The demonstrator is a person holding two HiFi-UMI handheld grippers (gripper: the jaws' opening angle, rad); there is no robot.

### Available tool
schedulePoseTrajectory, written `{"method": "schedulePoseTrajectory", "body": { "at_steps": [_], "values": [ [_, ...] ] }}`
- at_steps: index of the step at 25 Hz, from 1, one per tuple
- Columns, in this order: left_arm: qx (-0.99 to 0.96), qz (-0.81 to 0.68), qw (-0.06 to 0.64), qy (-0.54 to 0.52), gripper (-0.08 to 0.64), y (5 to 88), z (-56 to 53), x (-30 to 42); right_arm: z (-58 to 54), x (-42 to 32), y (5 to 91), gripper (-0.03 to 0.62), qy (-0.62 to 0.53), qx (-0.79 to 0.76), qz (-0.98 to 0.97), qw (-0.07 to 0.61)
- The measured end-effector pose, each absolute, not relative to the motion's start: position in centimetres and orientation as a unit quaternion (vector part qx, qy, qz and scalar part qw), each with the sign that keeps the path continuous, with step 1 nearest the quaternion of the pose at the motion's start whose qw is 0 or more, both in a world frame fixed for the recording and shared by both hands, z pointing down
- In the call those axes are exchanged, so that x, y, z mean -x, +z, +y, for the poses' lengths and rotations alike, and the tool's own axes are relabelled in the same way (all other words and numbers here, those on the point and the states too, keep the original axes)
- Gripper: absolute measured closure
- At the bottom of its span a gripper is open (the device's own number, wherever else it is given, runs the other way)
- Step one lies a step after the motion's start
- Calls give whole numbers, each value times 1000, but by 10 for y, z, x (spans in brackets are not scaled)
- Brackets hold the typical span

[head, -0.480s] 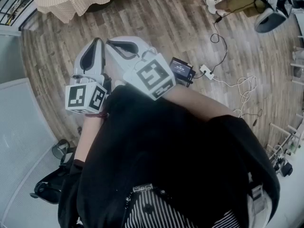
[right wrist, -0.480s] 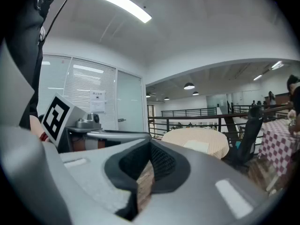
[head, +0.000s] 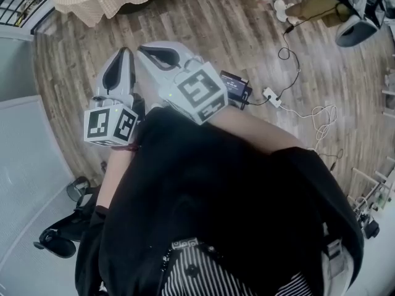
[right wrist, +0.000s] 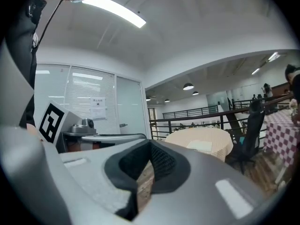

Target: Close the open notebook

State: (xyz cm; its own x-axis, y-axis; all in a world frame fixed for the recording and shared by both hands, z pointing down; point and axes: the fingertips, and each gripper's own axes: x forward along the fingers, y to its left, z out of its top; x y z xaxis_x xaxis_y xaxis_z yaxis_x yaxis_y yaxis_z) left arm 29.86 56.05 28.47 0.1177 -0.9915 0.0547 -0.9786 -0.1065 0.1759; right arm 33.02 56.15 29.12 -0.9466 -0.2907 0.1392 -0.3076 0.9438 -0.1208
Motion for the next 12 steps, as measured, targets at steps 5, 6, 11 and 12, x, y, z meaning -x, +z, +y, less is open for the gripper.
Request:
{"method": "schedulePoseTrajectory", "body": {
  "at_steps": [5, 6, 11, 12],
  "values": [
    [-754, -650, 85, -35, 555, 287, 567, -308, 562, -328, 296, 591, 81, -142, -985, 51],
    [-749, -656, 83, -32, 555, 288, 568, -304, 561, -328, 294, 591, 81, -140, -986, 48],
    [-733, -676, 76, -24, 555, 284, 563, -287, 551, -324, 295, 591, 91, -144, -984, 53],
    [-735, -674, 79, -21, 555, 286, 559, -286, 547, -322, 298, 591, 94, -147, -983, 58]
  ]
}}
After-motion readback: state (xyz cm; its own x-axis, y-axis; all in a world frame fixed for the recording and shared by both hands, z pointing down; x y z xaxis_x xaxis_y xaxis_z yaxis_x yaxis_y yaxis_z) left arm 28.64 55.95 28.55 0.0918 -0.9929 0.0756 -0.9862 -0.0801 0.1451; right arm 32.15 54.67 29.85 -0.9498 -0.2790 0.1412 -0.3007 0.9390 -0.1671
